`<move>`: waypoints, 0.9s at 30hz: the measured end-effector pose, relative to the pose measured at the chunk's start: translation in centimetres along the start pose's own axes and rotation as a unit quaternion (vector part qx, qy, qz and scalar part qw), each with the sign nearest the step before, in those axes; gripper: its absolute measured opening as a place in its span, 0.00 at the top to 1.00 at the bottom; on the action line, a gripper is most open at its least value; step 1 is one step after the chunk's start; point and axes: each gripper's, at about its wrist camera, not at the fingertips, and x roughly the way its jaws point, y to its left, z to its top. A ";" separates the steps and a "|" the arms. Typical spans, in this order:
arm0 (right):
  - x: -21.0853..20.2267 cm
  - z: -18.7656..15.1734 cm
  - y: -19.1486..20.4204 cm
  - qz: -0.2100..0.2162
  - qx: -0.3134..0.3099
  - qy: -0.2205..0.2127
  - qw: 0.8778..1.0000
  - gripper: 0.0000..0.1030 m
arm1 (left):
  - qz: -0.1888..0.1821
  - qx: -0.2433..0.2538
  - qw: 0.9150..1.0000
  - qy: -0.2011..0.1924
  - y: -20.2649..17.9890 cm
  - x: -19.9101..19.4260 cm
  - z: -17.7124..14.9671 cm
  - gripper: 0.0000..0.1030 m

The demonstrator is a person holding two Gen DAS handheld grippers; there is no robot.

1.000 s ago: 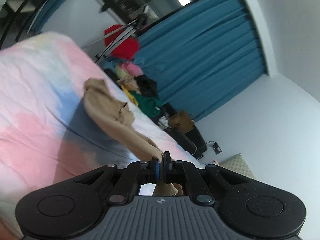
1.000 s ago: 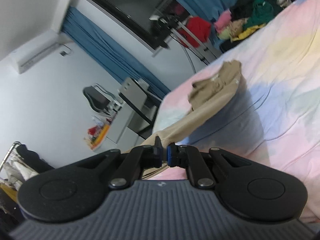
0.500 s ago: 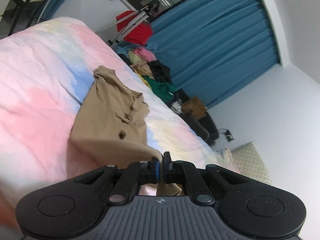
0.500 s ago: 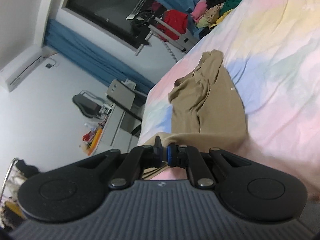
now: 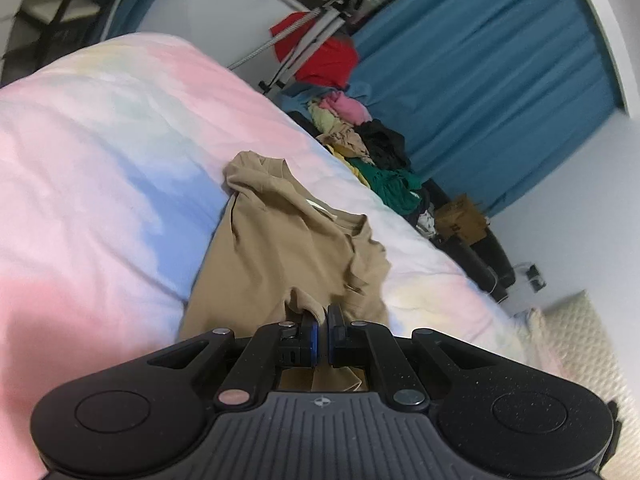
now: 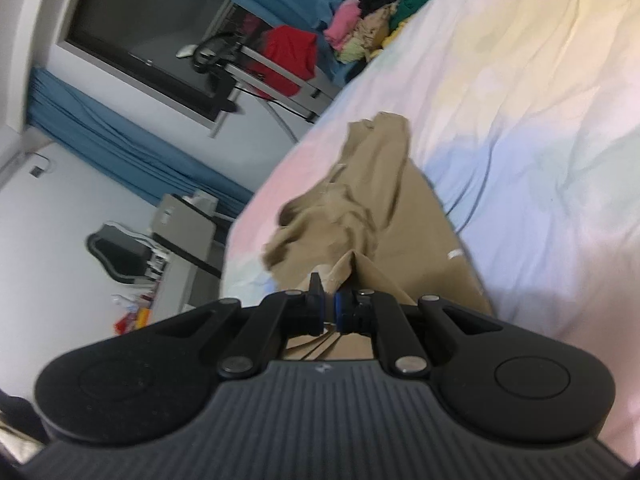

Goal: Fold clothes
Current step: 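Lift the hem with the left gripper toward the collar while the right gripper holds fabric, then open both grippers and release the folded shirt onto the bed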

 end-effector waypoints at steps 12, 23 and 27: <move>6.9 0.0 -3.8 -0.075 -0.039 0.026 0.996 0.91 | 0.055 0.060 0.996 0.035 2.8 8.2 -0.7 0.93; 0.9 -1.0 -0.2 -0.058 -0.085 -0.024 0.994 0.14 | 0.055 0.168 0.984 -0.016 -2.7 3.2 -2.7 0.21; -2.5 -2.6 2.1 -0.056 -0.148 -0.060 0.986 0.15 | 0.053 0.224 0.972 -0.037 -5.4 0.5 -4.7 0.09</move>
